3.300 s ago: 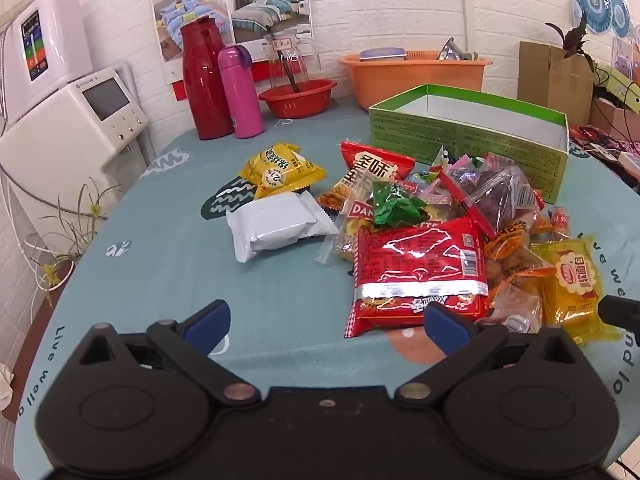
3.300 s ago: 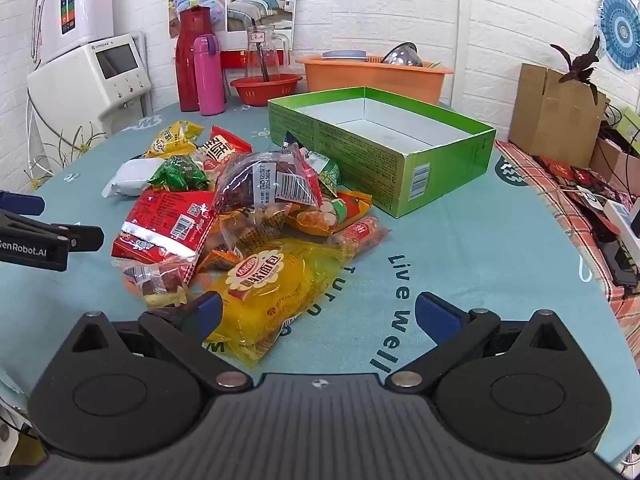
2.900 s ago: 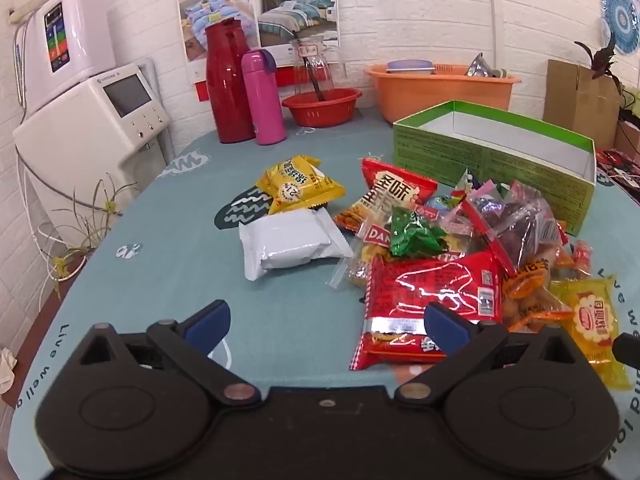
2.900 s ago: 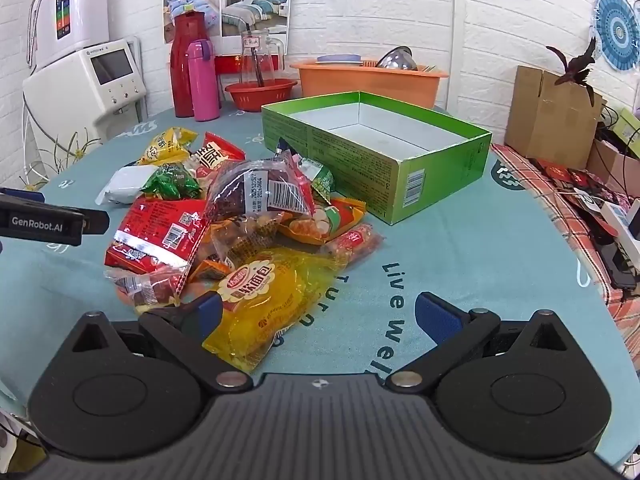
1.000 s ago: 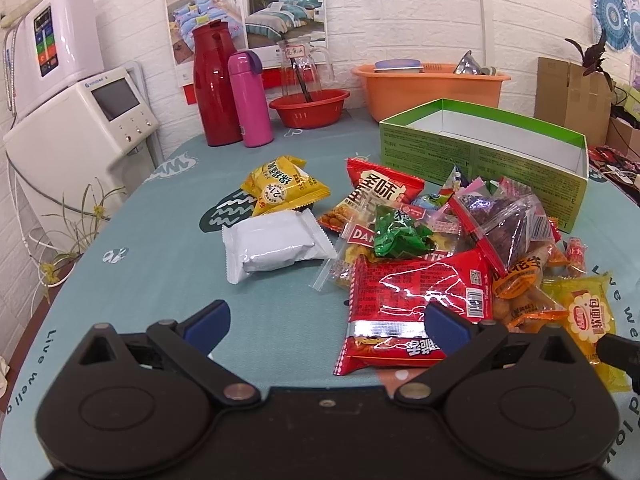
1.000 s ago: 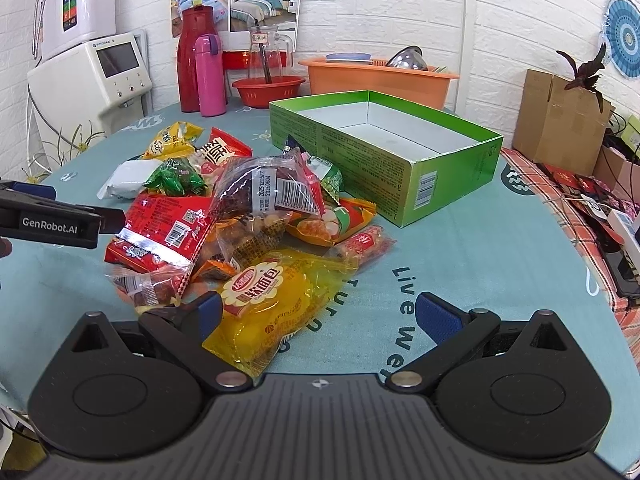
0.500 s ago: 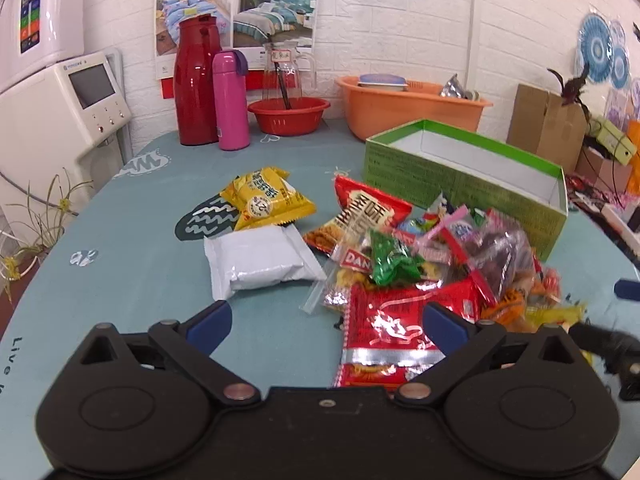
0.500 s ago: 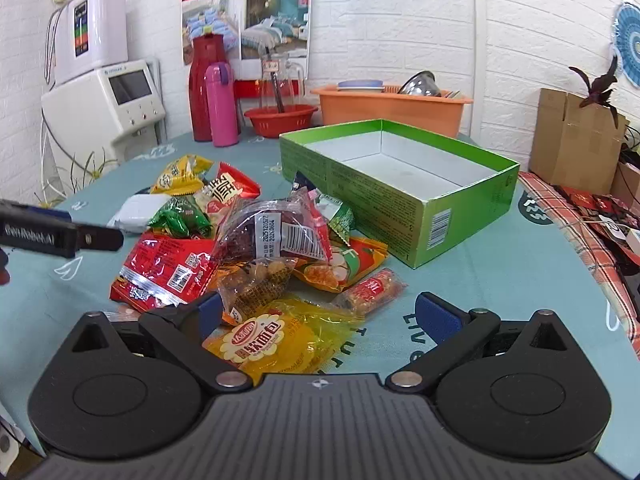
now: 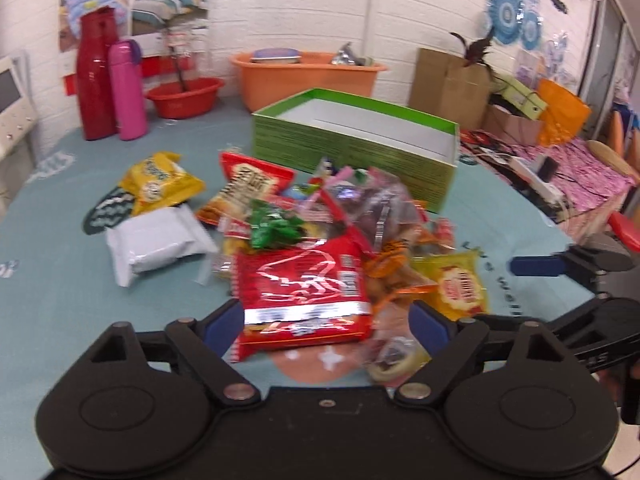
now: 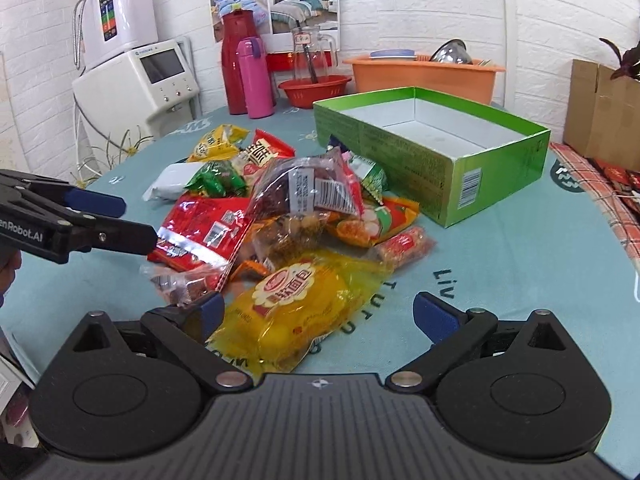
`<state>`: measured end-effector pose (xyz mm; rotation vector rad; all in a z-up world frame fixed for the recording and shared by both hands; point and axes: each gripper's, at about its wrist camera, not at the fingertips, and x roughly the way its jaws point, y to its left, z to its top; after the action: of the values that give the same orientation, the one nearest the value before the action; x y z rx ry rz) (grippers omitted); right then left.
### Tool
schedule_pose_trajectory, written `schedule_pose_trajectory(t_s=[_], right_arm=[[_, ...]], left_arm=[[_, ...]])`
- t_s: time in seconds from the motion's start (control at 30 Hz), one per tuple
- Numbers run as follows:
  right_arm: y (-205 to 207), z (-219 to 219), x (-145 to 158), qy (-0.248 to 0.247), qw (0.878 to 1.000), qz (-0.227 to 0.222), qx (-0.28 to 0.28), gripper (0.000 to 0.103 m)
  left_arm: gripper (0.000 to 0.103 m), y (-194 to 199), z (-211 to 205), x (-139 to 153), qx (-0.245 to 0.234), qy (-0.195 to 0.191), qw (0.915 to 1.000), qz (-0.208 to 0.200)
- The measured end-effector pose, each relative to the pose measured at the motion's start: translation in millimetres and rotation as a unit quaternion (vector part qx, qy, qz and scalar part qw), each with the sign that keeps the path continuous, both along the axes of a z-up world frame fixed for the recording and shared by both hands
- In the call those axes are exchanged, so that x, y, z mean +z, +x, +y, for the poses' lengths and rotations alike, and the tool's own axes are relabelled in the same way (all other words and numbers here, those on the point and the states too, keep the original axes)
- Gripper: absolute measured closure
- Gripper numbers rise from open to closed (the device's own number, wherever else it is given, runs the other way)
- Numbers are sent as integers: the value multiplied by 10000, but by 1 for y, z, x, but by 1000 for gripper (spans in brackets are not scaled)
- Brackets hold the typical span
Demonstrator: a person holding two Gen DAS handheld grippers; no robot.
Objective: Organize snacks
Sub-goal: 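Close the left gripper on the yellow bread pack and lift it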
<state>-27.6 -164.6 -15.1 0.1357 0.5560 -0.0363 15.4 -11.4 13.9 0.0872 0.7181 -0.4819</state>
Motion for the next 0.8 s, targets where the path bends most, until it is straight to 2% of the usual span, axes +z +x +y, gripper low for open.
schedule_pose_trajectory(t_s=[0.07, 0.1, 0.17, 0.27, 0.33, 0.43, 0.5, 0.67, 0.7, 0.8], right_arm=[[5, 1, -4, 61, 10000, 61, 10, 0], [7, 1, -6, 130, 9999, 107, 11, 0], [6, 2, -10, 270, 9995, 124, 127, 0], [-2, 3, -16, 244, 9993, 179, 202, 0], [-9, -1, -20, 215, 9994, 237, 140, 0], [-19, -10, -23, 339, 9992, 202, 90, 0], [-22, -11, -23, 291, 9994, 177, 57, 0], [-21, -9, -26, 227, 9996, 85, 162, 0], [-19, -9, -26, 245, 9996, 67, 160, 0], [-13, -9, -27, 314, 9994, -3, 175, 0]], left_arm=[[14, 3, -11, 2, -75, -72, 9999, 45], [24, 5, -18, 2, -174, -74, 9998, 88], [35, 8, -34, 1, -437, -54, 9988, 218], [44, 9, -62, -6, -894, -16, 9948, 489], [44, 8, -82, -14, -1193, 106, 9910, 596], [44, 18, -98, -26, -1246, 190, 9887, 815], [41, 27, -105, -31, -1200, 98, 9882, 943], [43, 43, -120, -44, -982, 96, 9875, 1230], [38, 43, -121, -44, -971, 73, 9879, 1211], [39, 44, -121, -43, -944, 101, 9884, 1182]])
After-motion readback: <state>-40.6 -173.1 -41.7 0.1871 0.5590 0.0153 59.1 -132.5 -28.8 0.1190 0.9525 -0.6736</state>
